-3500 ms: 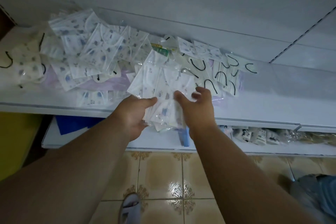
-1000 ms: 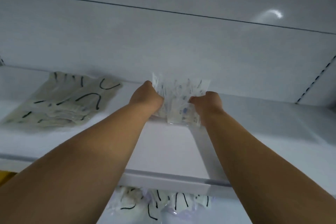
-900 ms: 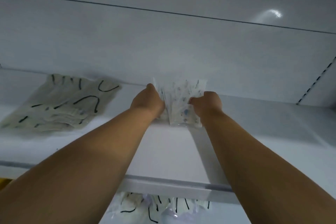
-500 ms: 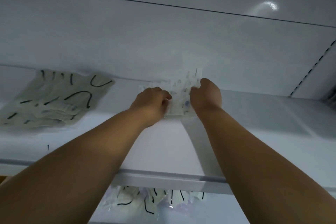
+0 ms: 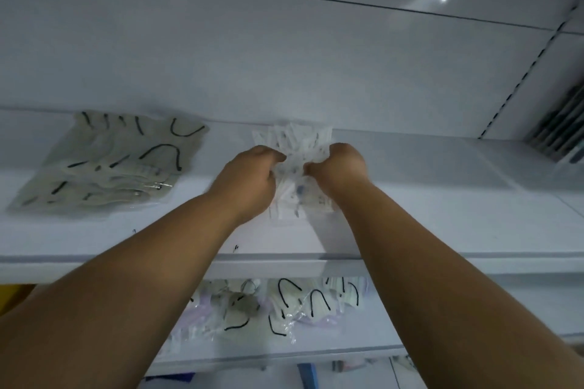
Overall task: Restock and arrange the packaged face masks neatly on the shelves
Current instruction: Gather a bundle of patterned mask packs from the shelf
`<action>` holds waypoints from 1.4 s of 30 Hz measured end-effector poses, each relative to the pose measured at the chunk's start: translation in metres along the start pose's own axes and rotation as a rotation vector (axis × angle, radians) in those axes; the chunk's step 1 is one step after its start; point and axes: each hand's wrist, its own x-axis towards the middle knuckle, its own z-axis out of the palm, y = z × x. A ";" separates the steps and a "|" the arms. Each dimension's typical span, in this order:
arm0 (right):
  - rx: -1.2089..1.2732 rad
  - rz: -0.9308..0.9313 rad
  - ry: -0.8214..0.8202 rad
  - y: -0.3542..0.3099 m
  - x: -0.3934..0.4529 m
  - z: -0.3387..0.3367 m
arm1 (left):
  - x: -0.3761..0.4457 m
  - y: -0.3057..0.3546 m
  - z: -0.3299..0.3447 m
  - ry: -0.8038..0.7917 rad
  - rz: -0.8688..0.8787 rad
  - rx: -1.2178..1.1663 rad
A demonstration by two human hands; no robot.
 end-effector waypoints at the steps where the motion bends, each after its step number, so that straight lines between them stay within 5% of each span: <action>1: -0.097 -0.029 0.029 -0.004 -0.005 0.002 | -0.004 -0.003 0.000 -0.039 0.048 0.032; 8: -0.377 -0.025 0.254 -0.005 -0.048 -0.010 | -0.016 0.004 -0.007 -0.081 0.125 0.297; 25: -0.017 -0.458 0.235 0.089 -0.258 -0.042 | -0.246 0.123 0.031 0.239 0.060 0.016; 32: 0.069 -0.449 0.141 0.136 -0.315 -0.021 | -0.322 0.136 0.073 0.124 -0.065 -0.037; 42: 0.015 -0.345 0.075 0.141 -0.279 0.059 | -0.297 0.062 0.111 0.020 -0.116 -0.089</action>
